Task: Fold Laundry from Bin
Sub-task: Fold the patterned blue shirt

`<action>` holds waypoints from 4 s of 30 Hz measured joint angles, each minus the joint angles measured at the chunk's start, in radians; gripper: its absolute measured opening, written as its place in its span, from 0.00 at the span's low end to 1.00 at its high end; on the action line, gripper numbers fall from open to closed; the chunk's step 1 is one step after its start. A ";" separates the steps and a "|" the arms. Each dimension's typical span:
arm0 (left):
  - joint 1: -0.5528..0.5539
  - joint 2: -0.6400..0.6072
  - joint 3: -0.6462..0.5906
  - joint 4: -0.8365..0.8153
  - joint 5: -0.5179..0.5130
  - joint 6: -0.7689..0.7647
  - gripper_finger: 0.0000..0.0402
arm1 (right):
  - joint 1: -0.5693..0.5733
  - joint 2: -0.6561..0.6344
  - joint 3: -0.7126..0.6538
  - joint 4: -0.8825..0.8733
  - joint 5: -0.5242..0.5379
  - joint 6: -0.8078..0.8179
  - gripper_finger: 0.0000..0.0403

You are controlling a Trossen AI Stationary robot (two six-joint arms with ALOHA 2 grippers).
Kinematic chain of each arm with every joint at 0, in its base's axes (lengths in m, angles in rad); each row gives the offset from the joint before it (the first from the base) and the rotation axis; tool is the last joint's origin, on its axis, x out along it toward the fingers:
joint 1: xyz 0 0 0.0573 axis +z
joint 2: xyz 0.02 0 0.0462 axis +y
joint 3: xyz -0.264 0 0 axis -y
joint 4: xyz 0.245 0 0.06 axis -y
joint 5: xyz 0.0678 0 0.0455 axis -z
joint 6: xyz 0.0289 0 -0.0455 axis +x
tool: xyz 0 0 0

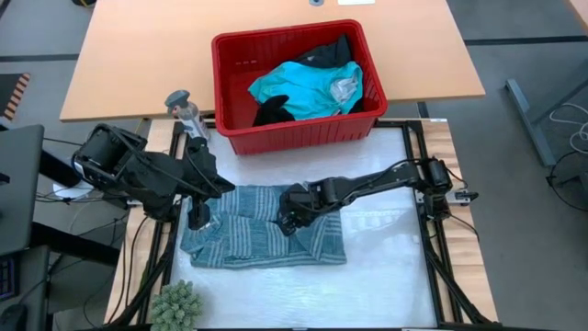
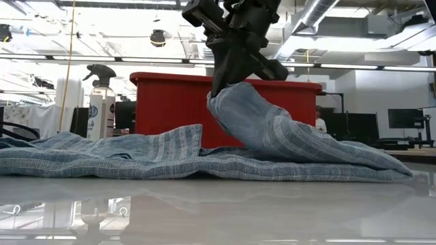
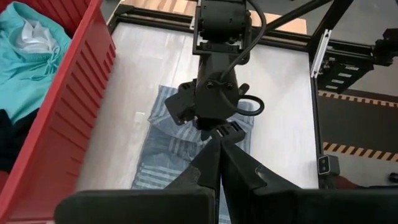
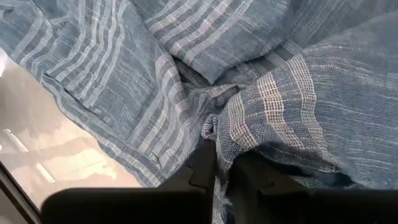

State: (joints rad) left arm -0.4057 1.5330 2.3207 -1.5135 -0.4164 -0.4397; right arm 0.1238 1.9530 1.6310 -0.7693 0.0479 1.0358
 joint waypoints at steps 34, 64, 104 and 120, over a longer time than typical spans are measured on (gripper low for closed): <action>-0.034 0.001 0.000 -0.051 -0.034 -0.020 0.00 | 0.154 -0.084 -0.048 -0.522 0.232 0.131 0.47; -0.068 0.001 0.000 -0.048 -0.043 -0.066 0.00 | 0.111 -0.082 -0.270 0.246 0.139 -0.115 0.07; -0.093 0.001 0.000 -0.057 -0.113 -0.066 0.00 | -0.085 -0.035 -0.179 0.270 0.175 -0.479 0.04; -0.150 0.000 0.000 -0.058 -0.143 -0.117 0.00 | -0.010 -0.065 -0.179 0.415 0.069 -0.467 0.04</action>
State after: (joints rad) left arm -0.5561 1.5333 2.3207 -1.5712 -0.5596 -0.5570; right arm 0.1133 1.8877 1.4525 -0.3544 0.1169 0.5686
